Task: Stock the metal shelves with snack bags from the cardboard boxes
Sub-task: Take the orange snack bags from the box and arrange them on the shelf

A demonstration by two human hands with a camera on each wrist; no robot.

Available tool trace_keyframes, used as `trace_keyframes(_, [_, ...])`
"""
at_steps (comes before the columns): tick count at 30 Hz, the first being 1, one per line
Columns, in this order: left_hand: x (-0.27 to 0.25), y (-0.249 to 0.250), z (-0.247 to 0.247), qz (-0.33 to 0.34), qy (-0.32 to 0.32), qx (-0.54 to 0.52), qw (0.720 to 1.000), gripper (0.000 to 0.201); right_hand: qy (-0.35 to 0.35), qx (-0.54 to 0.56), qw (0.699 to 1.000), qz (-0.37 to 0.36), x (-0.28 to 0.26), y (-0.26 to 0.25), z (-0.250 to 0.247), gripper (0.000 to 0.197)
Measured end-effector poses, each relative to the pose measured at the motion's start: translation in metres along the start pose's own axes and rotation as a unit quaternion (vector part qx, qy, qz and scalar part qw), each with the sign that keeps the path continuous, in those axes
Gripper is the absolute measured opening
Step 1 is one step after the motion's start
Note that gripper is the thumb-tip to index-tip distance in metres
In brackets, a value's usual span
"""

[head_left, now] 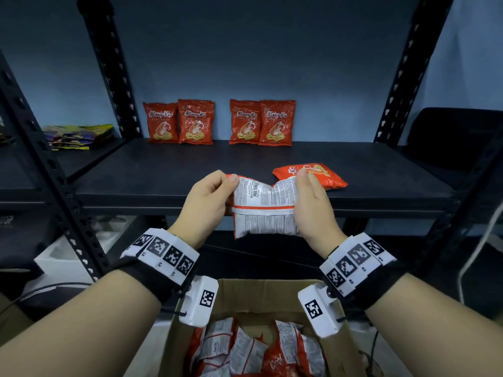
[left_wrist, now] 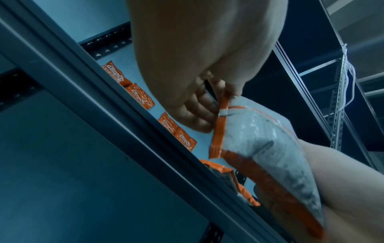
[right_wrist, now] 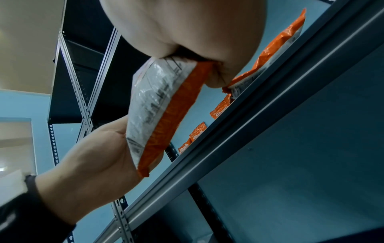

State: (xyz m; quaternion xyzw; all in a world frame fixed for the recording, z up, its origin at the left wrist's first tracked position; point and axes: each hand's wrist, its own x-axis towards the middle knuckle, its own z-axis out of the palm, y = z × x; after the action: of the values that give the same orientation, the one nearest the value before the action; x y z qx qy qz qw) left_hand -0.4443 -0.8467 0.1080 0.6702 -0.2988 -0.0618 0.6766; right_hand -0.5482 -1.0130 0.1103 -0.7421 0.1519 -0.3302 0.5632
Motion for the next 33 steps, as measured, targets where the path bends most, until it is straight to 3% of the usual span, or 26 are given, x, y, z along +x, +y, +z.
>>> trace_keyframes(6, [-0.006, -0.001, 0.011, 0.046, 0.102, 0.063, 0.992, 0.04, 0.054, 0.032, 0.997, -0.043, -0.001, 0.004, 0.011, 0.046])
trace_keyframes(12, [-0.018, -0.002, 0.028, 0.089, 0.216, 0.118, 0.965, 0.039, 0.09, 0.002, 0.994, -0.065, -0.004, -0.001, 0.015, 0.043])
trace_keyframes(21, [-0.007, 0.006, 0.011, 0.121, 0.137, 0.151, 0.971, 0.041, 0.105, -0.032, 0.983, -0.145, 0.005, -0.005, 0.005, 0.045])
trace_keyframes(26, [-0.005, 0.006, 0.007, 0.118, 0.13, 0.15, 0.973, 0.043, 0.087, -0.033, 0.987, -0.133, 0.009, -0.005, 0.003, 0.044])
trace_keyframes(33, [0.004, 0.001, -0.009, 0.081, 0.144, 0.152, 0.974, 0.043, -0.059, -0.018, 0.994, -0.092, 0.023, -0.02, -0.011, 0.048])
